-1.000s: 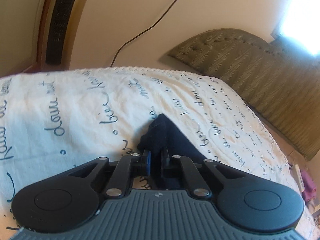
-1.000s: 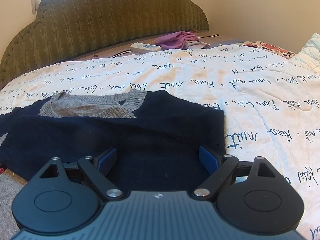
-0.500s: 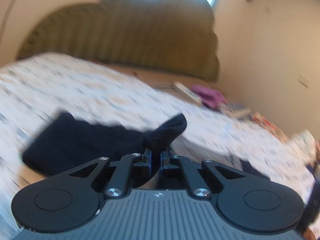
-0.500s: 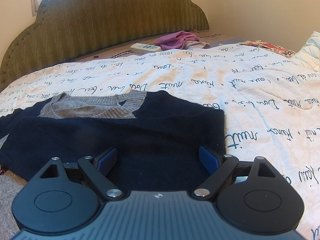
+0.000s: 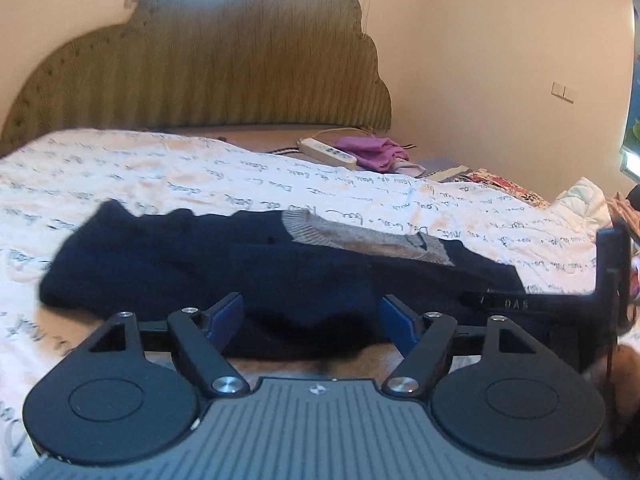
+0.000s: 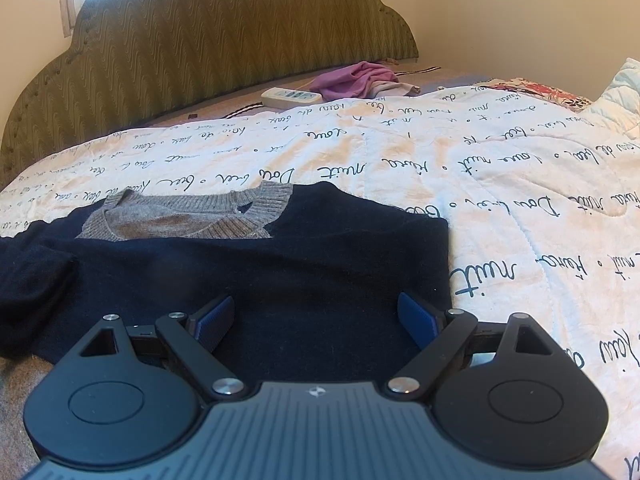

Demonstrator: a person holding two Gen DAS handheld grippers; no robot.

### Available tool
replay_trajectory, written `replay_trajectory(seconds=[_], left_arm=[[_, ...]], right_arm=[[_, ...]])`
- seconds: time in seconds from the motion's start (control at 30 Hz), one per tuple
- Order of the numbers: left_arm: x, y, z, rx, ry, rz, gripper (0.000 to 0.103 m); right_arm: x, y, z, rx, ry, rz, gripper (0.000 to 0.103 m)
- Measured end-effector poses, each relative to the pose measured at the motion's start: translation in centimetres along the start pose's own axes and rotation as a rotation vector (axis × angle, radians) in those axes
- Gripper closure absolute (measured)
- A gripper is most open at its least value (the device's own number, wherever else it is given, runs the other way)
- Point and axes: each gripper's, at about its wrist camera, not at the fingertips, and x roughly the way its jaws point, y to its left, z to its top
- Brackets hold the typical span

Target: Fold small clothes

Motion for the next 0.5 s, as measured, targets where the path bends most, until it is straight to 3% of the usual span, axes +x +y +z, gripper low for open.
replay_trajectory(seconds=[0.13,0.23,0.33,0.4,0.47,0.5], left_arm=[[-1.4,1.1,-1.5,-0.001,0.054,0.036,0.020],[-1.2,2.3,-2.1,-0.069,0.089,0.044,0.019],[-0.5,2.9,-2.0,-0.109,0.096,0.060,0.015],[-0.2,2.9,-2.0,-0.106,0.110,0.062,0.014],[-0.3,2.9,-2.1,-0.099,0.105,0.060,0.013],[-0.4,3.0,-2.1,-0.099,0.104,0.057,0.011]], right_arm=[[0.1,0.7,0.4,-0.037,0.019,-0.023,0.013],[-1.1,2.1,1.9,-0.018,0.007,-0.048,0.013],[-3.0,4.0,3.7,0.079,-0.029,0.155,0.013],[-2.4,5.9,4.8,0.118,0.068,0.332,0.013],[-0.4,7.5,5.3,0.195,0.219,0.503,0.013],[0.6,7.9,5.3,0.243,0.281,0.556,0.013]])
